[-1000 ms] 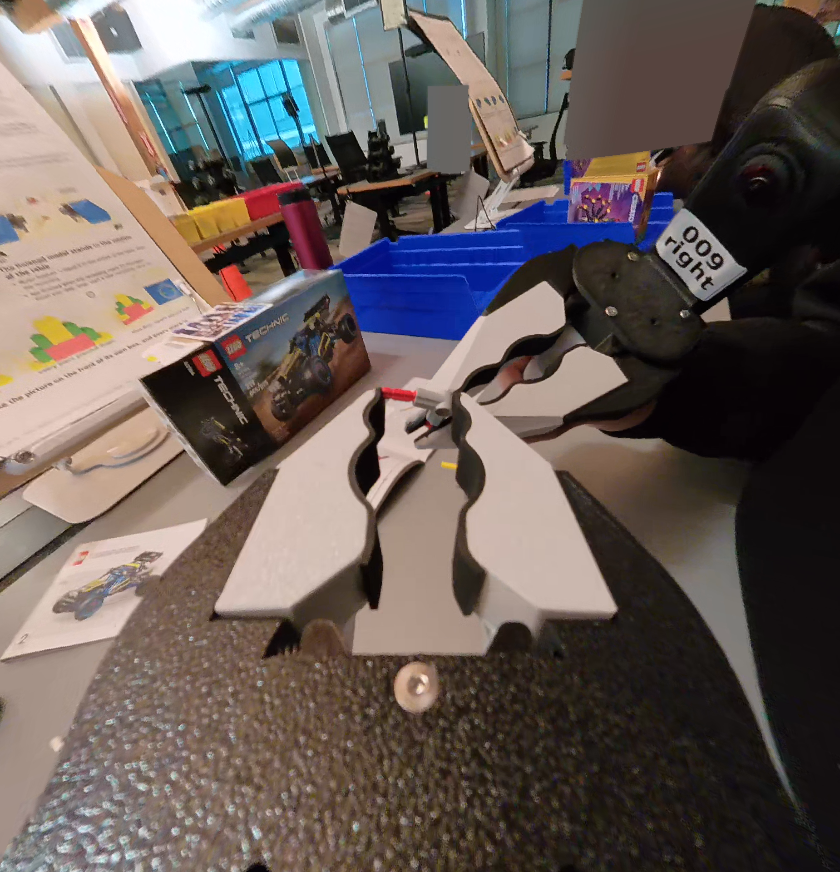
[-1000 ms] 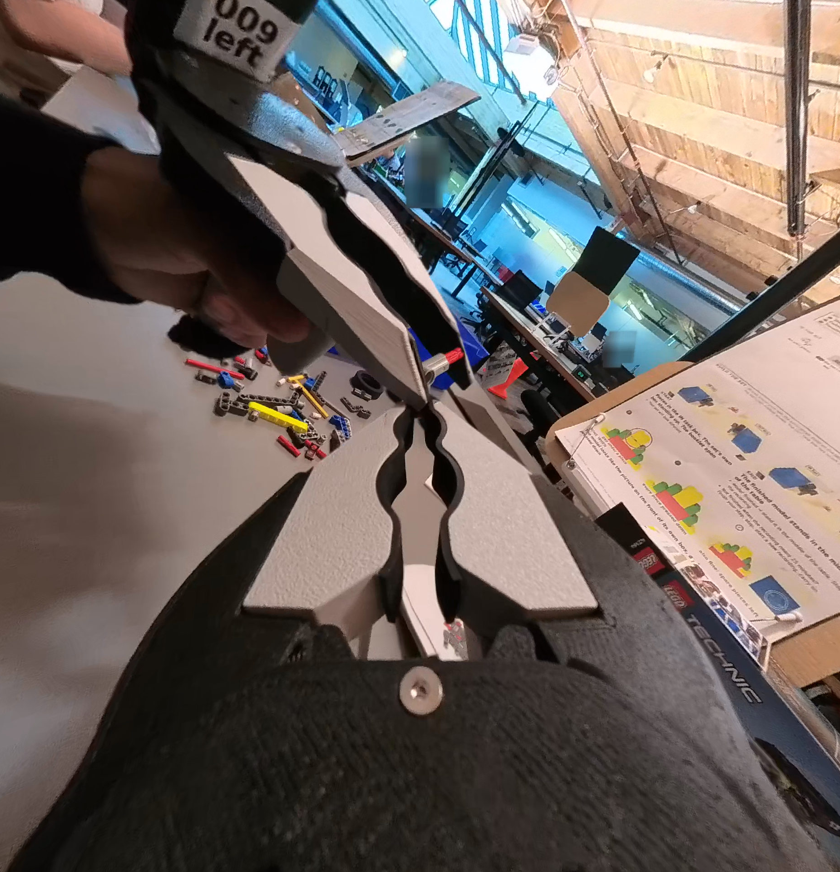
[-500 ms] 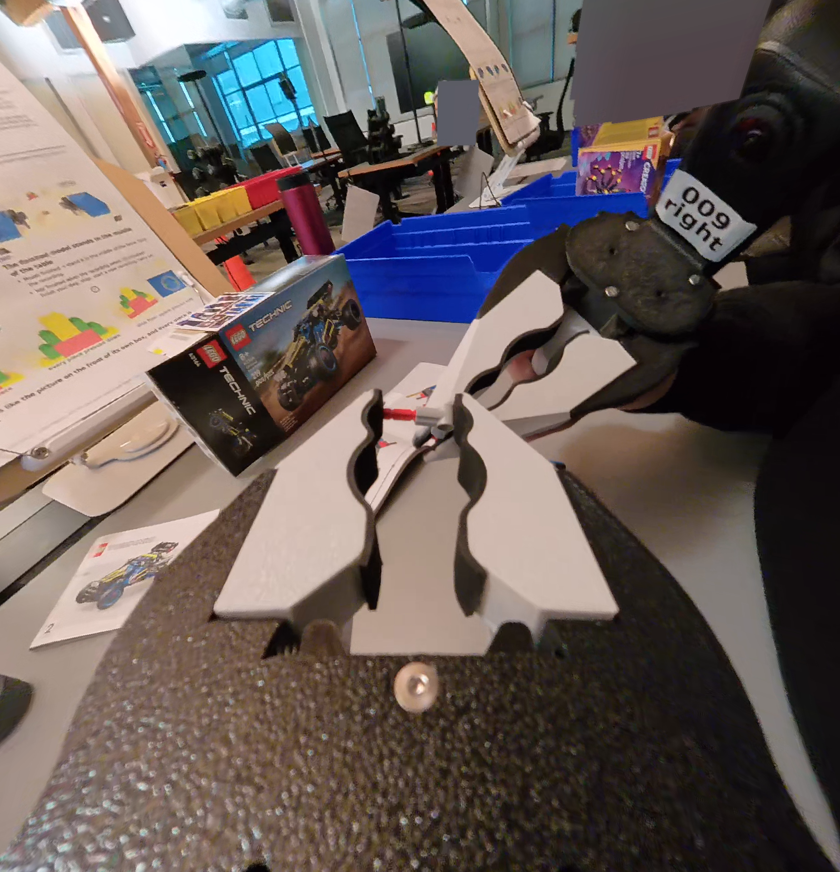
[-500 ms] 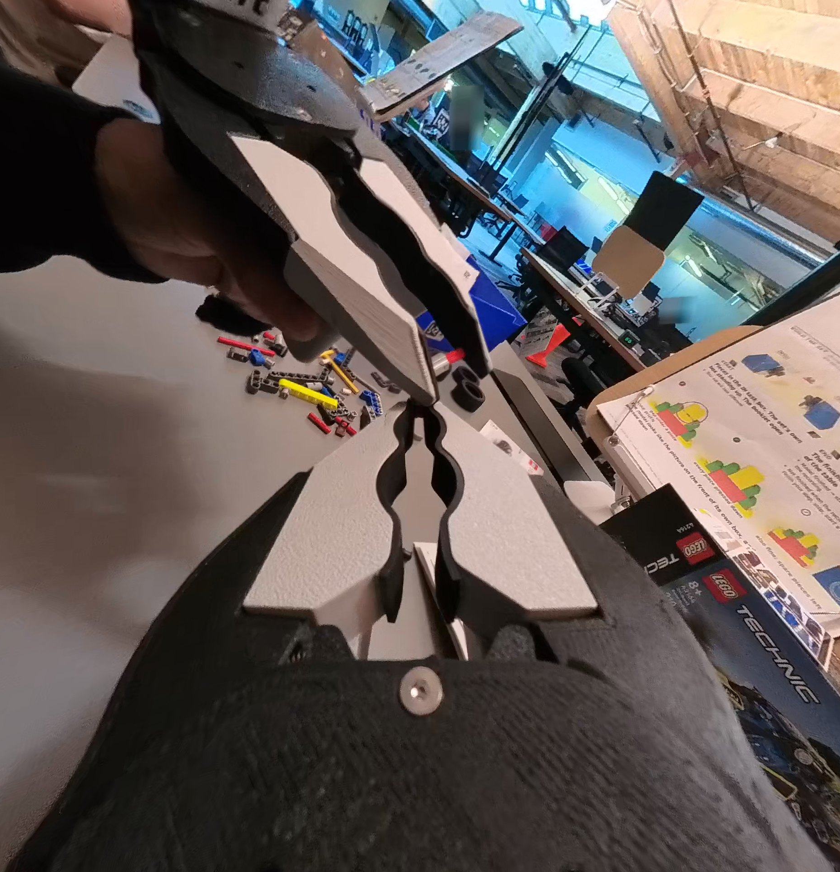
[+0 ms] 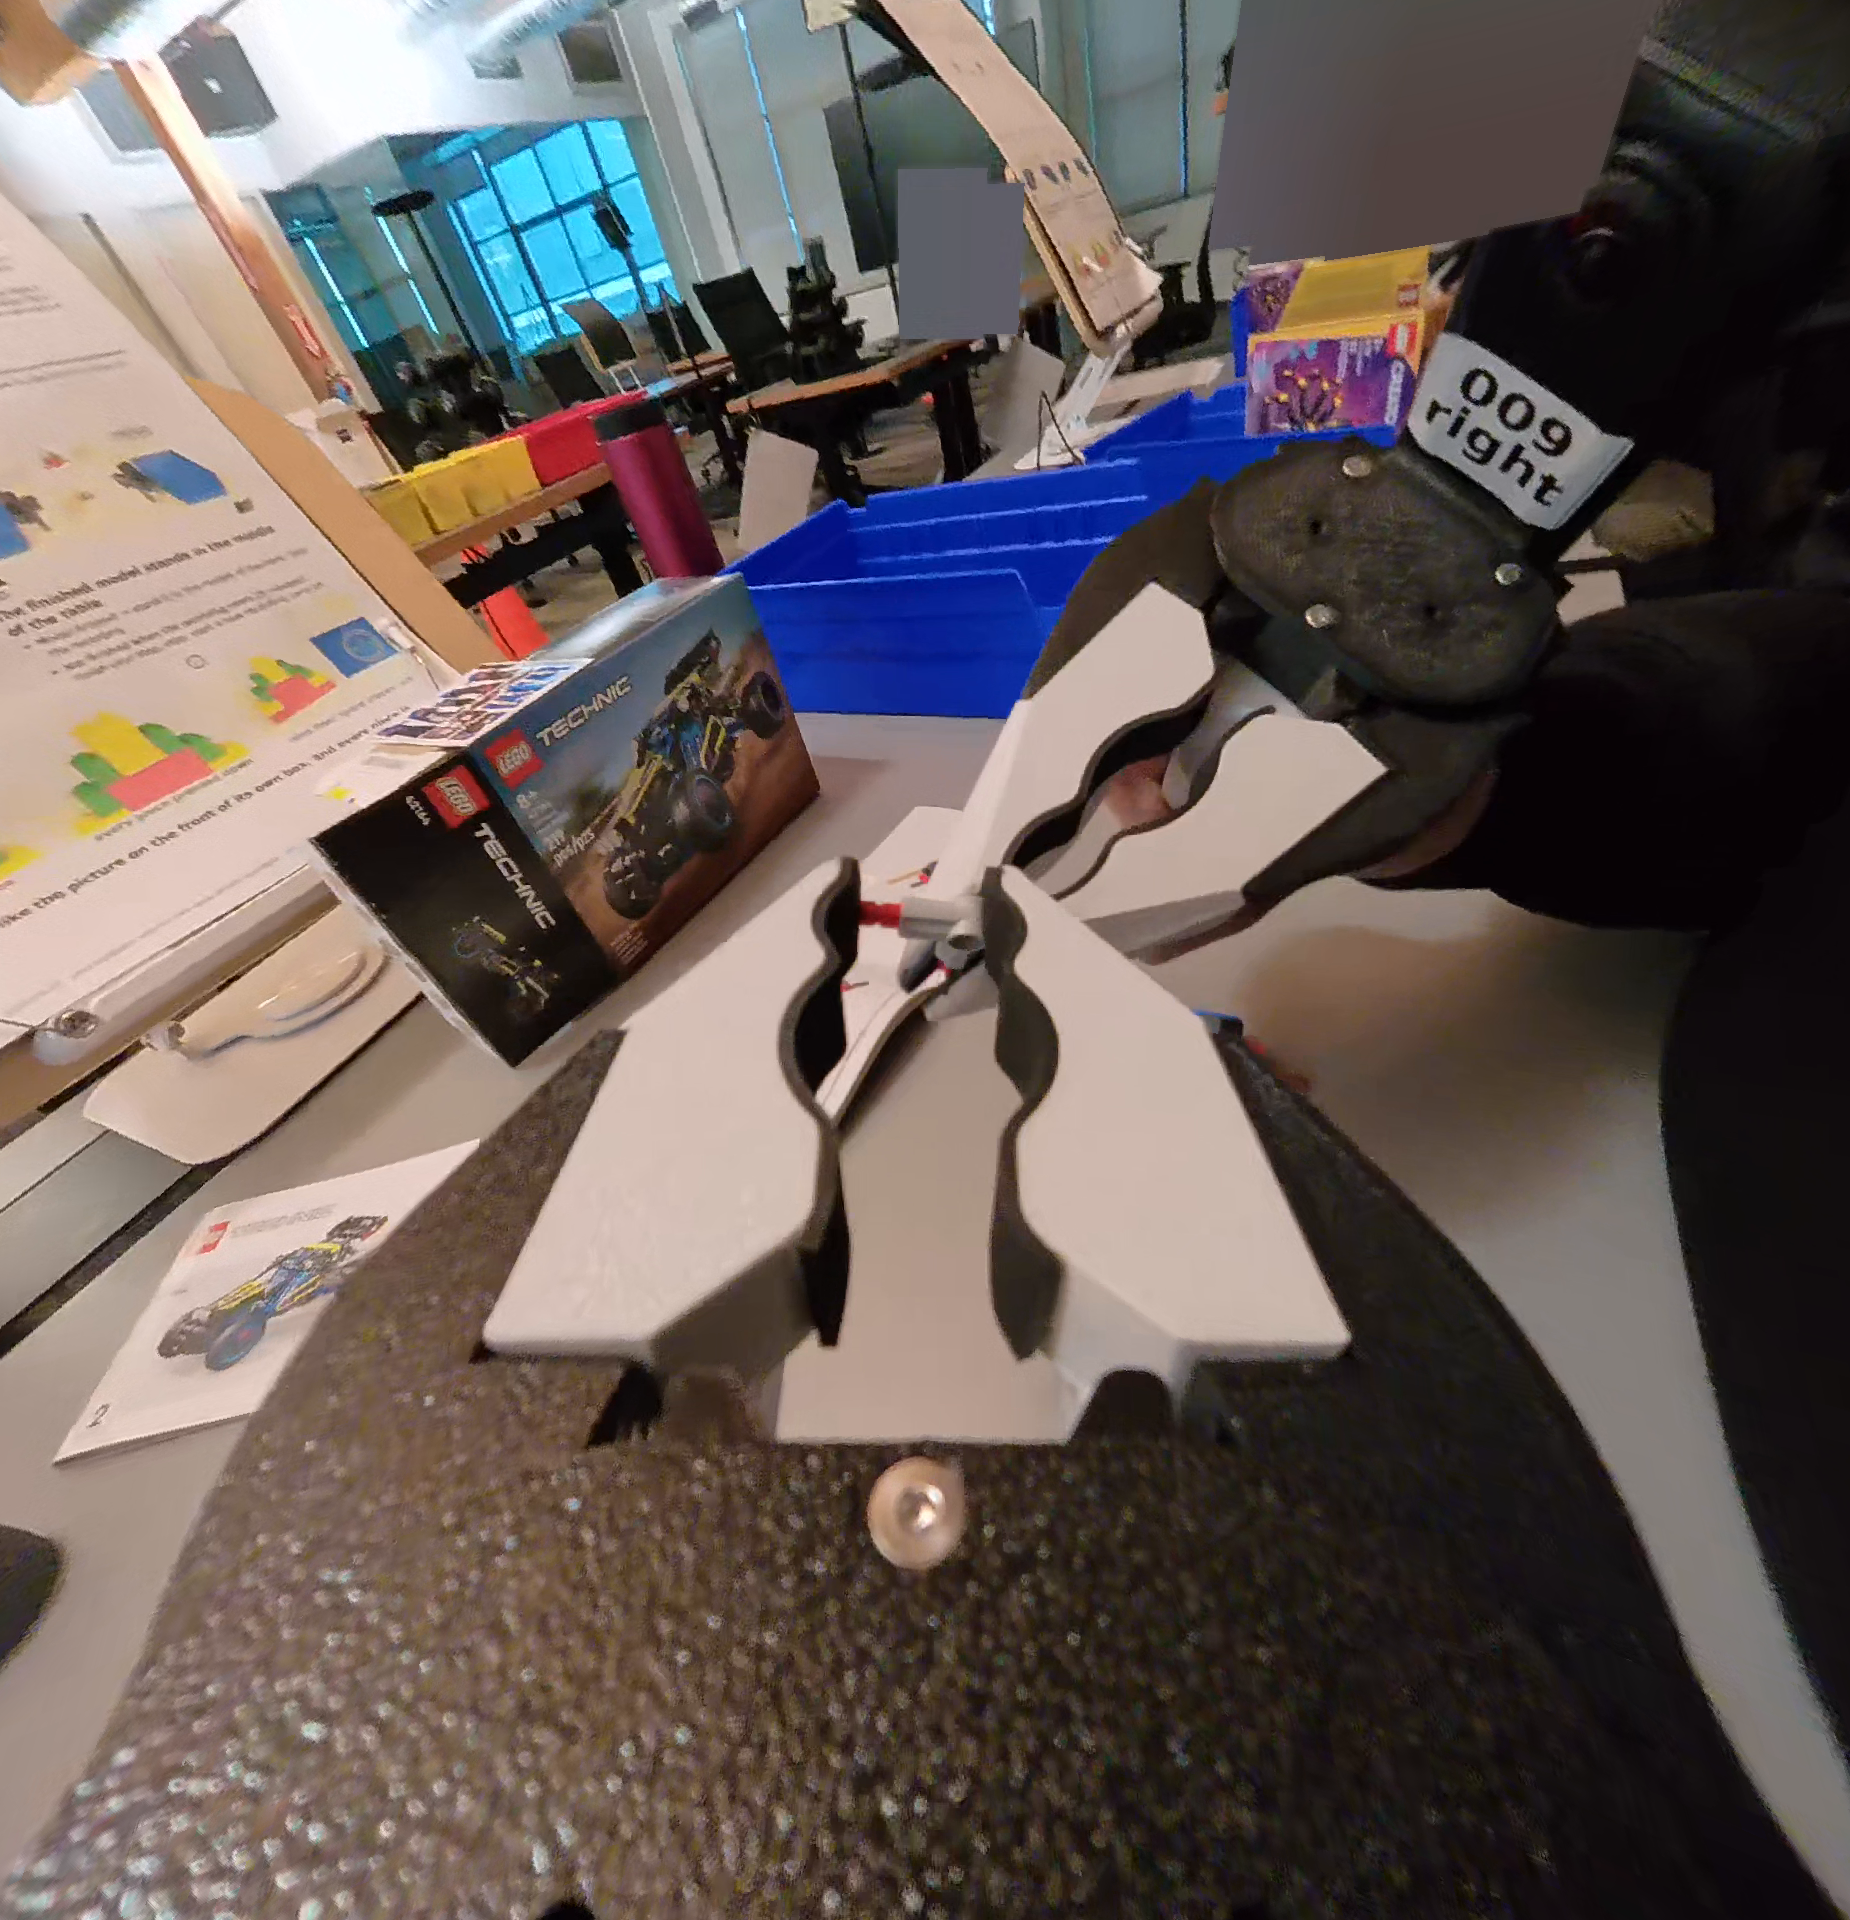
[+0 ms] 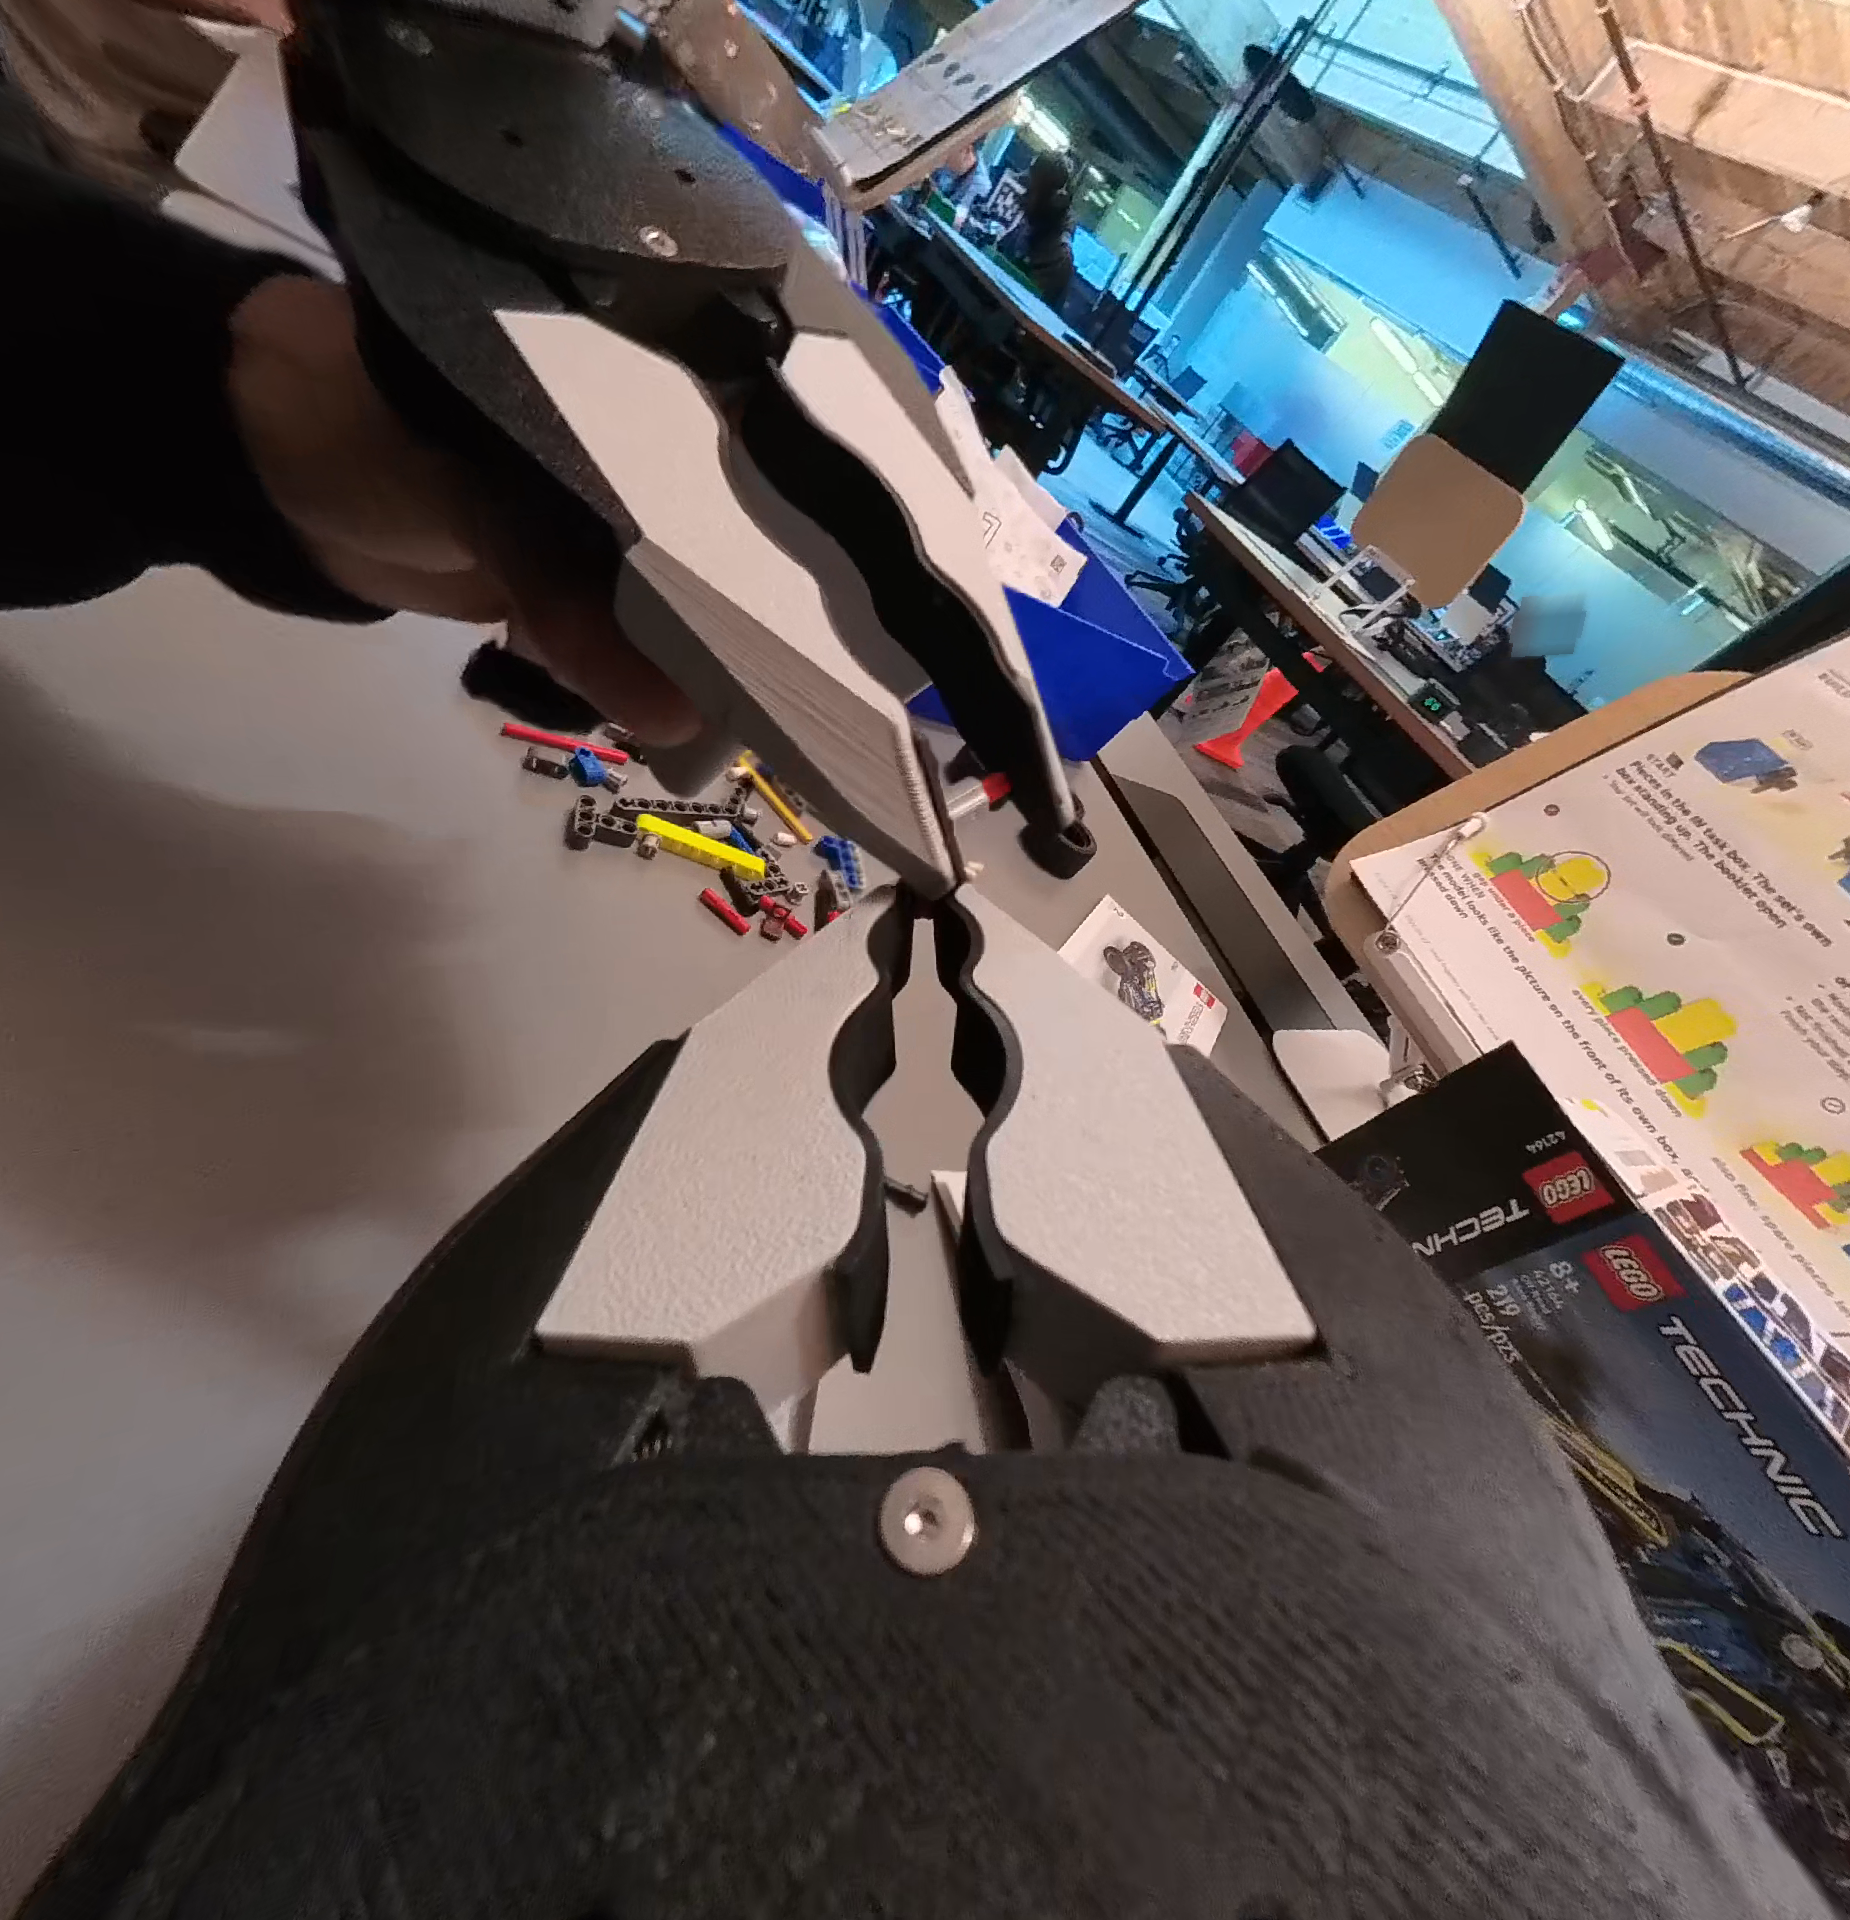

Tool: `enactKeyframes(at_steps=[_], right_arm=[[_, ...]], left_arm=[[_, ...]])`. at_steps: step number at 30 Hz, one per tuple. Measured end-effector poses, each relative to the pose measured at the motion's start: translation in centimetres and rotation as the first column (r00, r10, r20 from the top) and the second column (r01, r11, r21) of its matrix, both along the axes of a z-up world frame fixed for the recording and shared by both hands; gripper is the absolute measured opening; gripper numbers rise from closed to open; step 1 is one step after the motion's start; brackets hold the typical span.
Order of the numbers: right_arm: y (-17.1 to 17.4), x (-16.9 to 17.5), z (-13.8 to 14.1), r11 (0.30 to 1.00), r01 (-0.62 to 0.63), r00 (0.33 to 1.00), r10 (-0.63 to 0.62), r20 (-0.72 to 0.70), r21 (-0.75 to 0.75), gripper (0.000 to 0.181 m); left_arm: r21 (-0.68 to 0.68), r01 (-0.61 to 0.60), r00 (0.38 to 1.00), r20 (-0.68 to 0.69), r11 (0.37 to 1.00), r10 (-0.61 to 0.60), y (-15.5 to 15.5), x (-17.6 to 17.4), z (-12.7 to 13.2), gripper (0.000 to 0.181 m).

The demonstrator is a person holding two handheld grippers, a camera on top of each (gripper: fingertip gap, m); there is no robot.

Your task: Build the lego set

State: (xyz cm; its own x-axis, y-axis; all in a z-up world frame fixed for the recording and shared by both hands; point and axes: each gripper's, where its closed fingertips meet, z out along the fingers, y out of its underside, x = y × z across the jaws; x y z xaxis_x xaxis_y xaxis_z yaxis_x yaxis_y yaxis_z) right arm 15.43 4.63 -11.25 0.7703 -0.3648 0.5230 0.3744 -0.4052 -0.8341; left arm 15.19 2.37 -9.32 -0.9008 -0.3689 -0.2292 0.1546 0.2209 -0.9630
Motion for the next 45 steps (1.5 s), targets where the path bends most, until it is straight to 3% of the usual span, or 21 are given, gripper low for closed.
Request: enactKeyframes(at_steps=[5,8,11,14,16,18,20,22,25,28,30,33,35,39,41,45], right_arm=[[0.0,0.5,0.0,0.999,0.021,1.000,-0.021,0.001,0.024,0.002],[-0.3,0.7,0.1,0.999,0.035,0.999,-0.036,0.018,0.037,0.002],[-1.2,1.6,-0.2,0.996,0.091,0.994,-0.090,0.067,-0.003,0.003],[-2.3,2.2,-0.5,0.987,0.144,0.975,-0.130,0.180,-0.072,0.003],[-2.6,2.2,-1.5,0.976,0.140,0.969,-0.101,0.228,-0.165,0.003],[-3.3,2.8,-1.8,0.944,0.212,0.930,-0.115,0.348,-0.254,0.003],[-3.2,2.8,-2.4,0.913,0.237,0.914,-0.095,0.394,-0.331,0.003],[-3.0,2.6,-2.4,0.904,0.244,0.897,-0.073,0.435,-0.351,0.003],[-3.3,2.8,-2.5,0.899,0.257,0.893,-0.080,0.443,-0.355,0.004],[-3.3,2.5,-1.3,0.956,0.194,0.928,-0.107,0.357,-0.218,0.011],[-3.4,2.3,-0.2,0.991,0.130,0.978,-0.121,0.169,-0.042,0.025],[-3.3,2.1,1.7,0.958,0.081,0.981,-0.027,-0.193,0.276,0.043],[-3.2,2.4,1.7,0.938,0.092,0.955,0.011,-0.295,0.334,0.046],[-2.2,1.6,1.5,0.931,0.062,0.930,0.077,-0.360,0.359,0.041],[-2.1,1.3,2.0,0.926,0.049,0.947,0.077,-0.312,0.375,0.027],[-2.5,1.3,0.8,0.969,0.025,0.977,0.029,-0.212,0.247,0.023]], left_arm=[[-0.047,-0.060,0.998,0.027,0.997,0.061,0.2,0.6,0.1,0.030],[-0.078,-0.084,0.996,-0.008,0.993,0.083,0.5,1.1,0.2,0.049],[-0.172,-0.080,0.994,-0.090,0.982,0.066,0.9,1.2,1.0,0.050],[-0.187,-0.112,0.963,-0.263,0.976,0.060,1.1,1.8,-0.1,0.041],[-0.182,-0.053,0.921,-0.388,0.982,-0.022,0.2,1.0,-1.1,0.034],[-0.180,-0.064,0.872,-0.488,0.982,-0.033,-0.5,1.1,-1.9,0.035],[-0.165,-0.054,0.841,-0.539,0.985,-0.044,-1.3,1.0,-2.5,0.033],[-0.133,-0.049,0.828,-0.559,0.990,-0.034,-1.8,0.9,-3.2,0.013],[-0.138,-0.067,0.815,-0.579,0.988,-0.026,-2.0,1.1,-3.4,0.011],[-0.272,-0.106,0.762,-0.640,0.956,-0.097,-1.6,1.5,-2.4,0.010],[-0.397,-0.119,0.704,-0.680,0.910,-0.204,-1.2,1.5,-1.5,0.010],[-0.508,-0.135,0.693,-0.662,0.851,-0.285,-0.8,1.6,-0.6,0.010],[-0.555,-0.111,0.707,-0.627,0.825,-0.327,-0.8,1.3,0.0,0.009],[-0.604,-0.068,0.744,-0.561,0.794,-0.363,-0.8,0.9,1.0,0.009],[-0.608,-0.057,0.743,-0.555,0.792,-0.373,-0.9,0.8,0.9,0.009],[-0.537,-0.055,0.718,-0.608,0.842,-0.341,-1.4,0.7,-1.0,0.010]])
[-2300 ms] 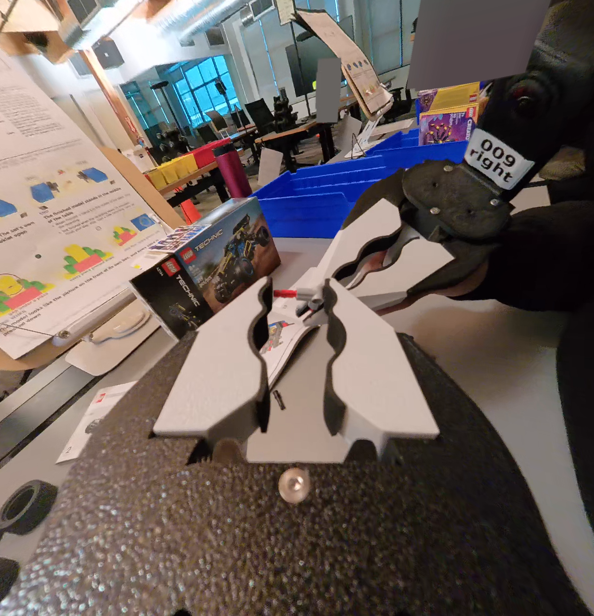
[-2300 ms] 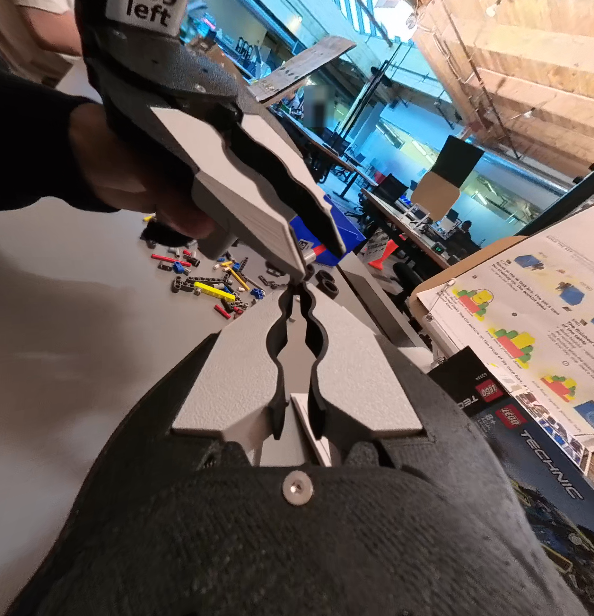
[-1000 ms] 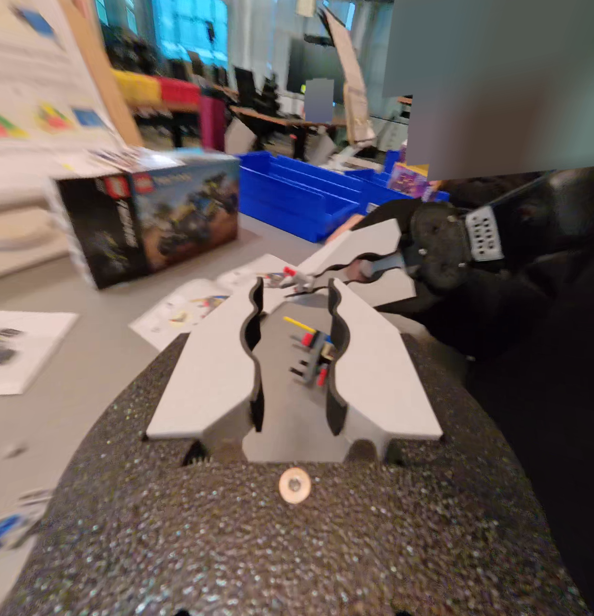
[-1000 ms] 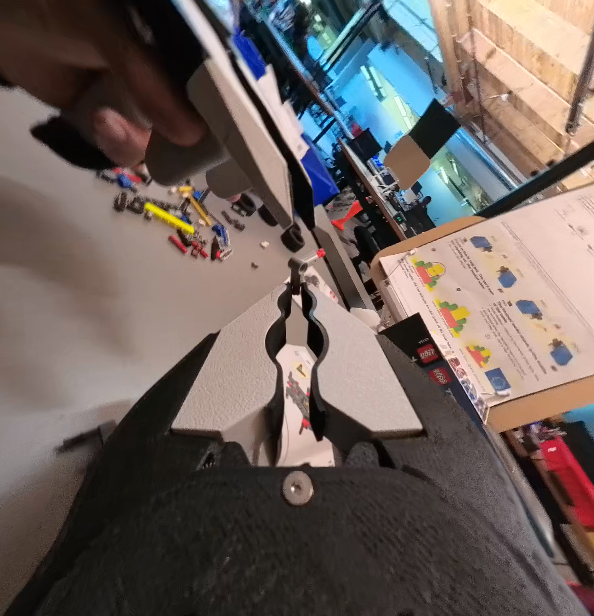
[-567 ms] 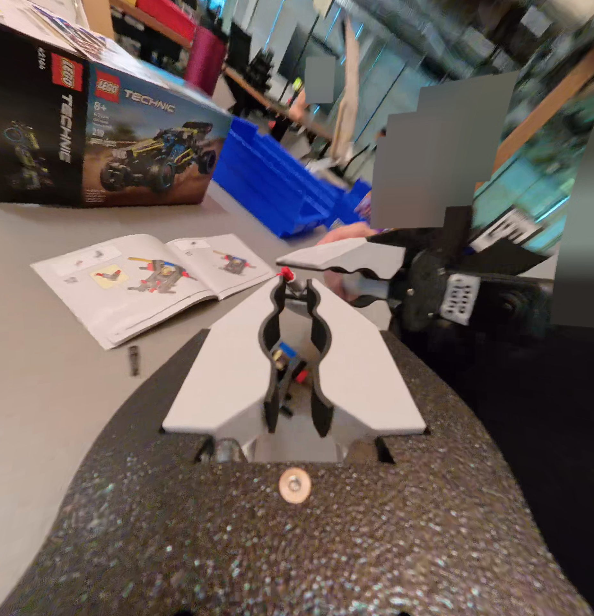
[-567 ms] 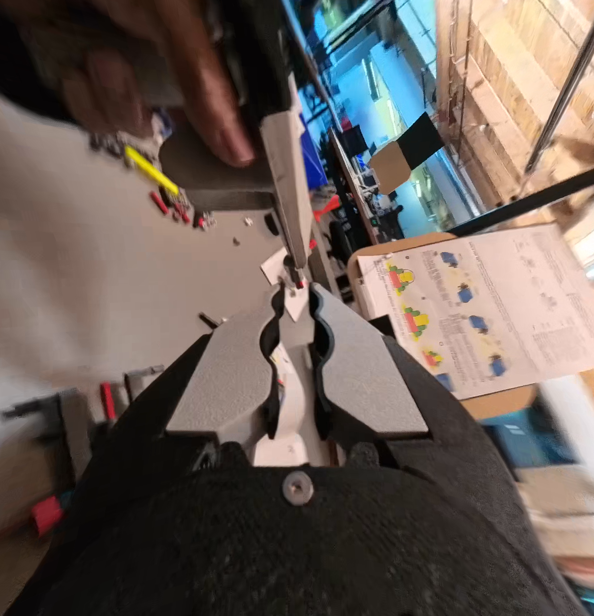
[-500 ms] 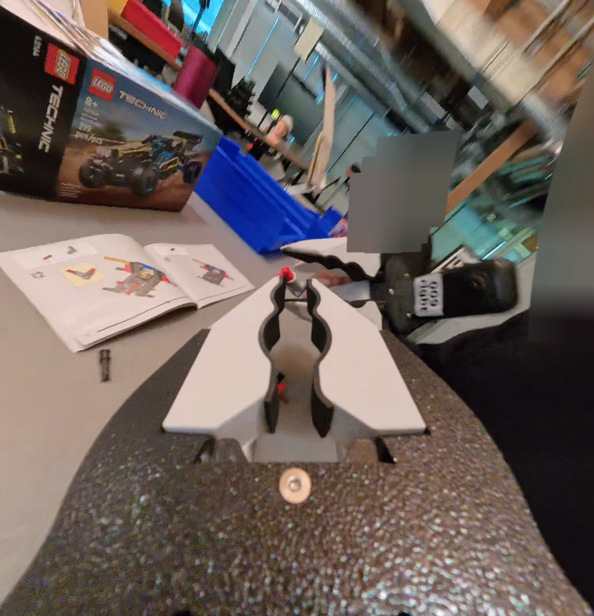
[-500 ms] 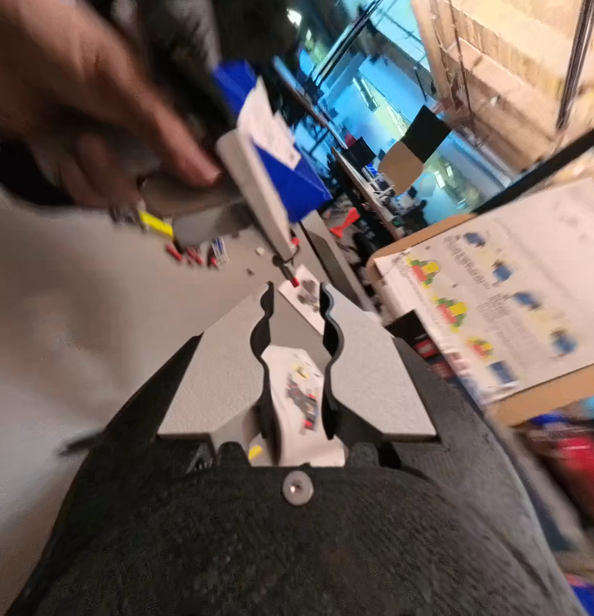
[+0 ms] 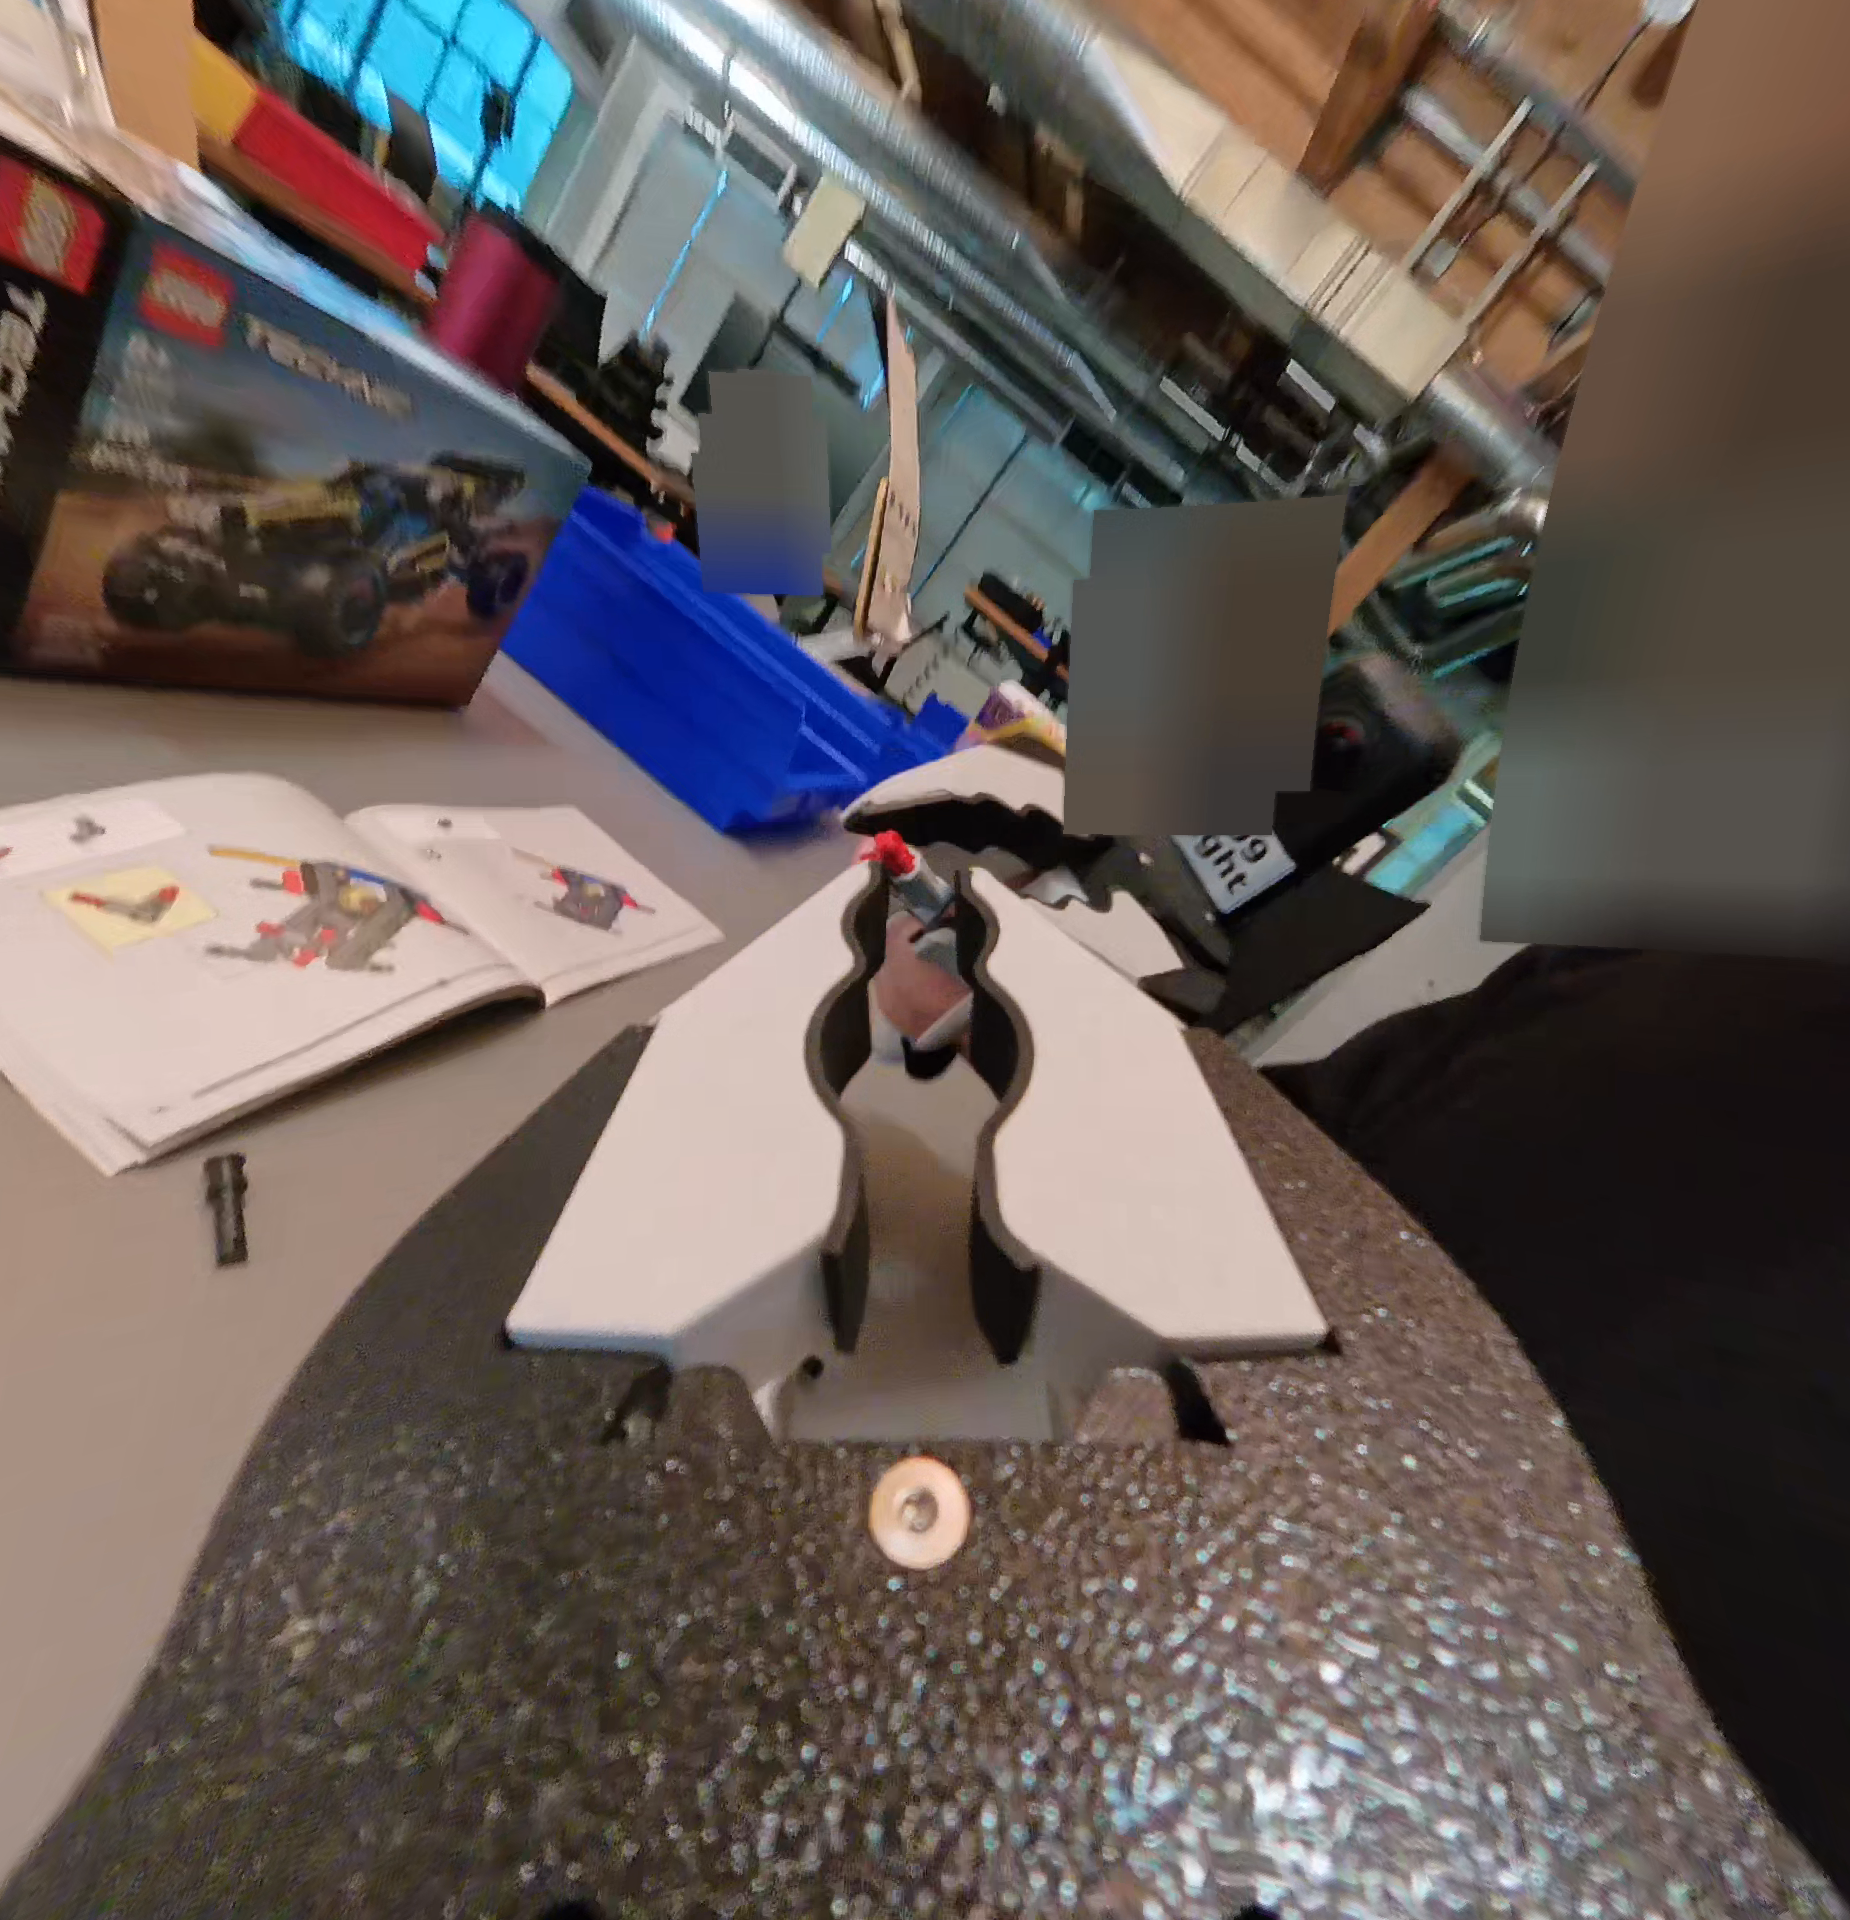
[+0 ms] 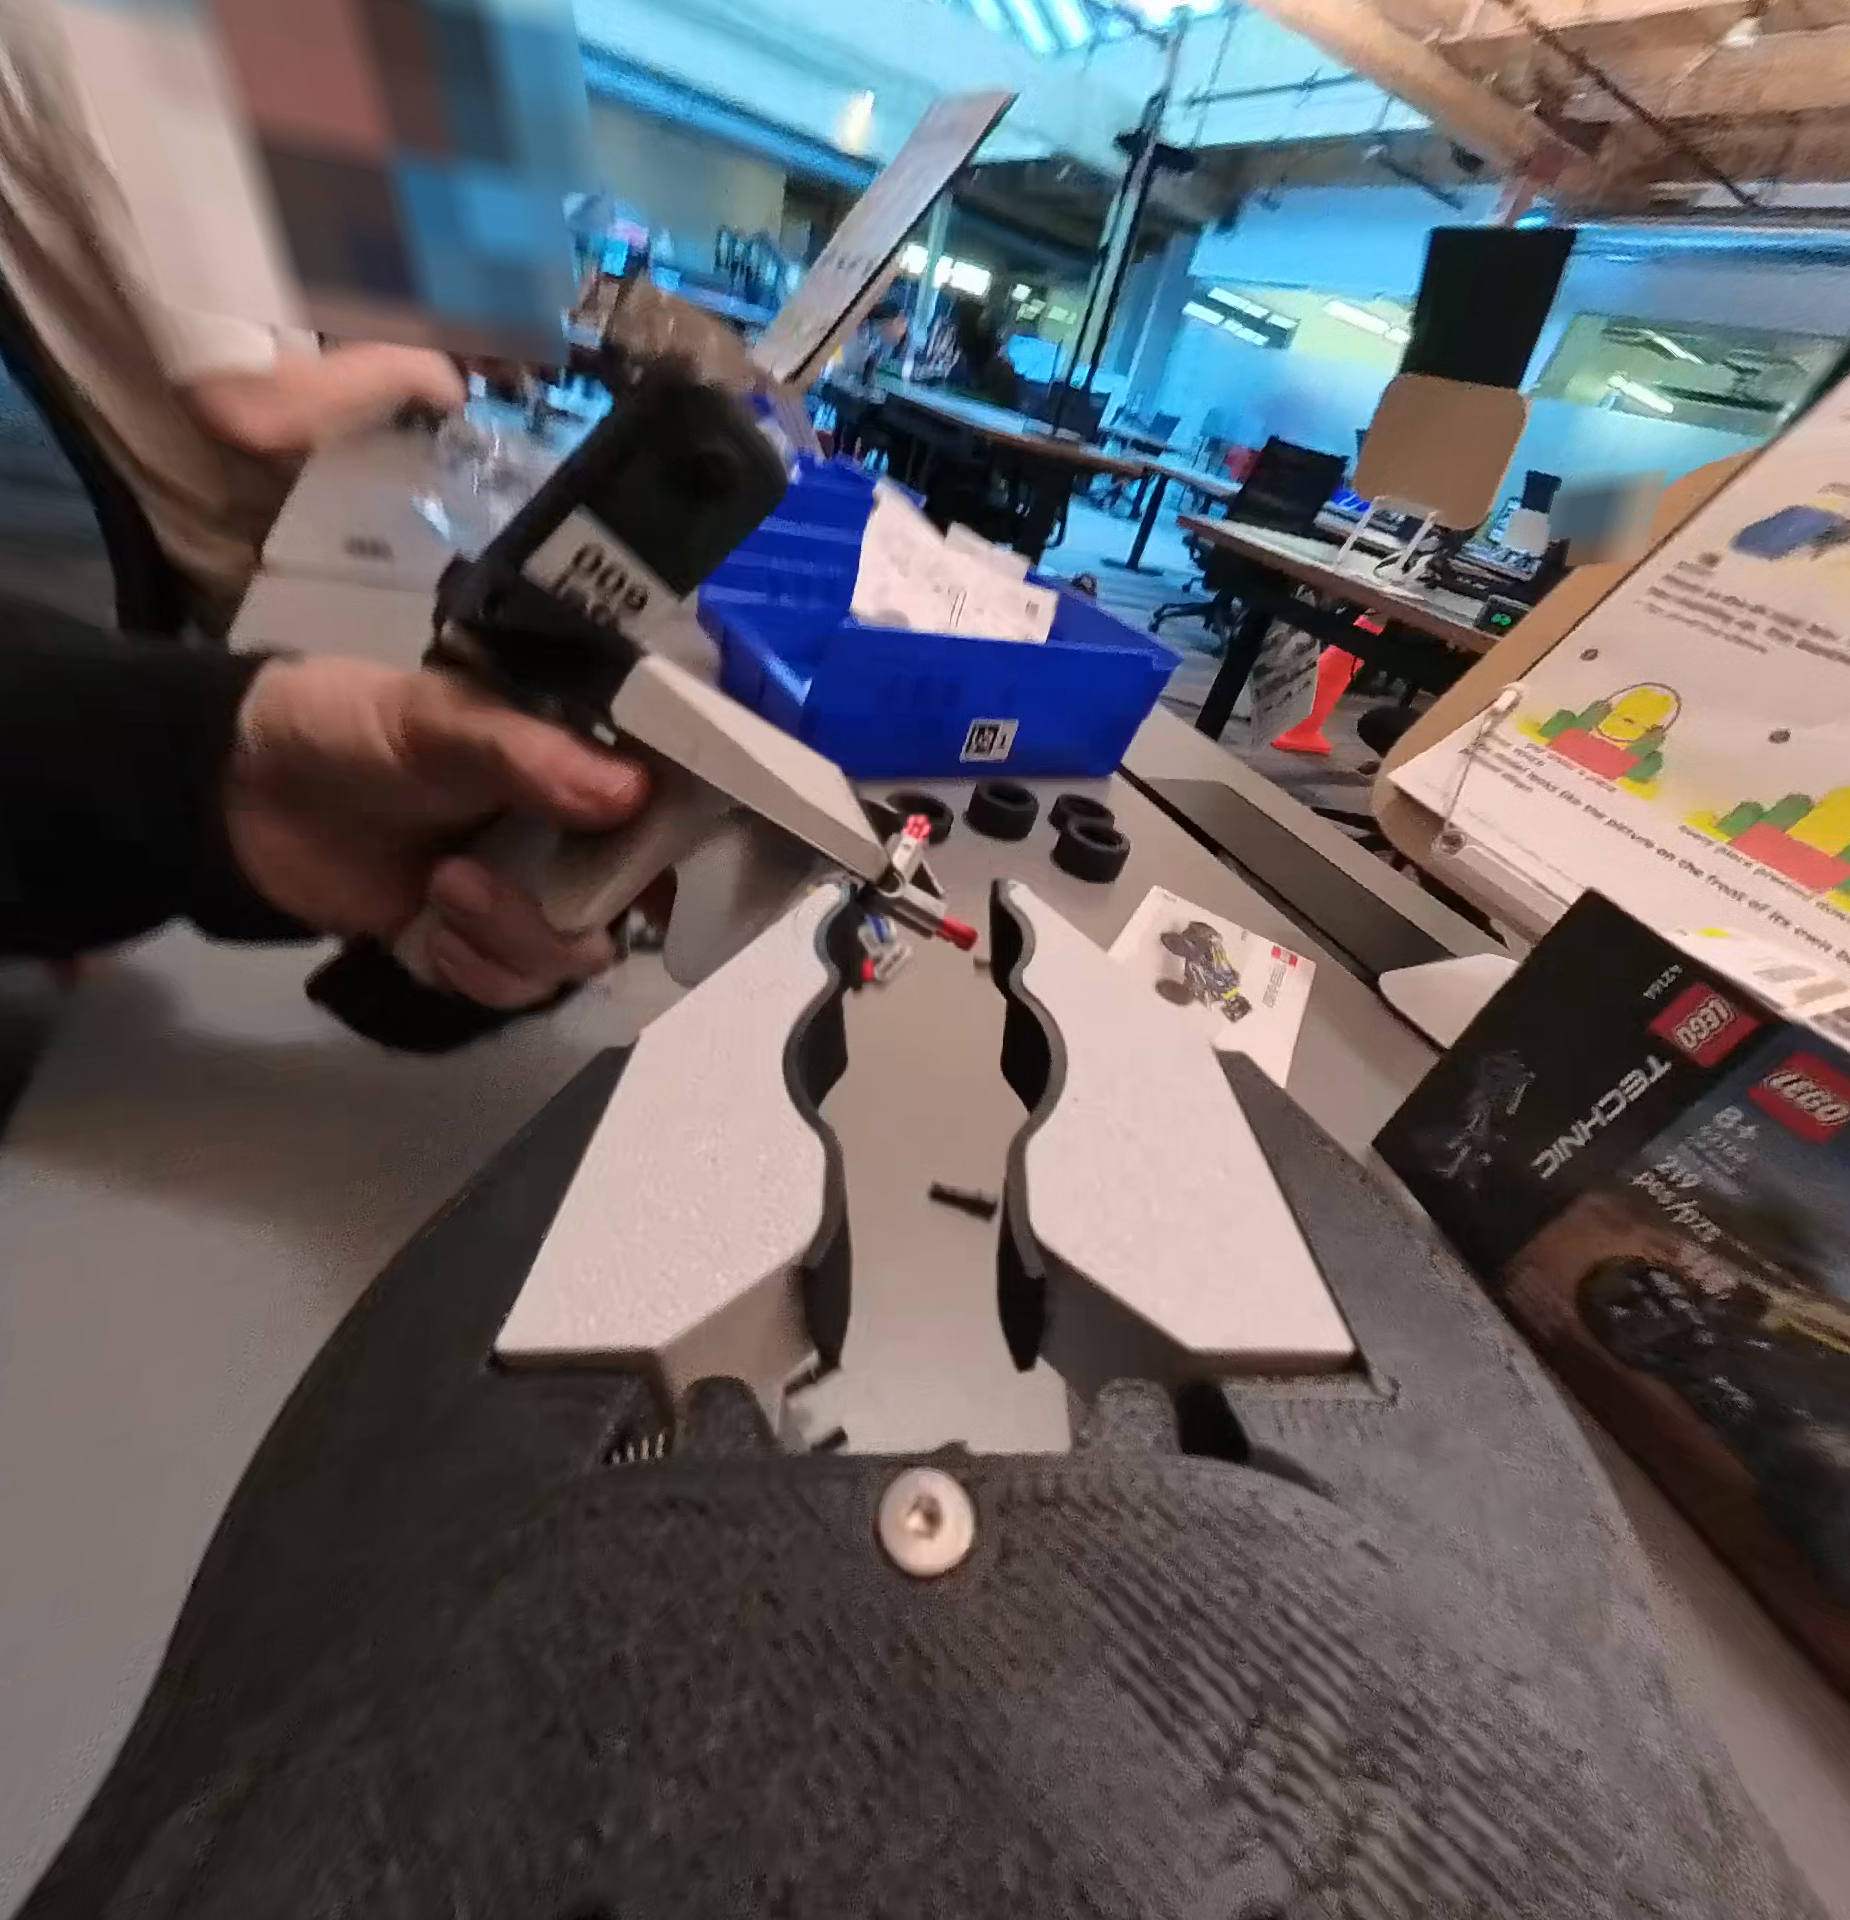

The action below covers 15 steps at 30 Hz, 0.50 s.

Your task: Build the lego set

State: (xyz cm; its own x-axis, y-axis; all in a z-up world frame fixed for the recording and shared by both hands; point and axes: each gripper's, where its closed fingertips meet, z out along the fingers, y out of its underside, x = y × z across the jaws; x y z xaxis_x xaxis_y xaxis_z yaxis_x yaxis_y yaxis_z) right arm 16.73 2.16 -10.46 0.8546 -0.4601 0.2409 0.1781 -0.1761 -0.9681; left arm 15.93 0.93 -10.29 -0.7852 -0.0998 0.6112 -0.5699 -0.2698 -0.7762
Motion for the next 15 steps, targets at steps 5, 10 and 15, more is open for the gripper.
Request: enactKeyframes(at_steps=[5,10,15], right_arm=[[-1.8,-0.3,-1.6,0.954,0.128,0.945,-0.035,0.324,-0.271,0.013],[-4.5,-0.4,-2.1,0.893,0.258,0.872,-0.051,0.486,-0.369,0.005],[-8.5,0.5,-2.6,0.867,0.331,0.877,-0.136,0.461,-0.372,0.005]], left_arm=[[0.017,0.059,0.995,-0.076,0.998,-0.057,-1.6,-0.6,-0.8,0.009],[0.093,0.093,0.995,-0.029,0.991,-0.091,-4.1,-0.9,-1.5,0.011],[0.253,0.028,0.996,0.076,0.967,-0.048,-5.2,0.1,-3.0,0.014]])
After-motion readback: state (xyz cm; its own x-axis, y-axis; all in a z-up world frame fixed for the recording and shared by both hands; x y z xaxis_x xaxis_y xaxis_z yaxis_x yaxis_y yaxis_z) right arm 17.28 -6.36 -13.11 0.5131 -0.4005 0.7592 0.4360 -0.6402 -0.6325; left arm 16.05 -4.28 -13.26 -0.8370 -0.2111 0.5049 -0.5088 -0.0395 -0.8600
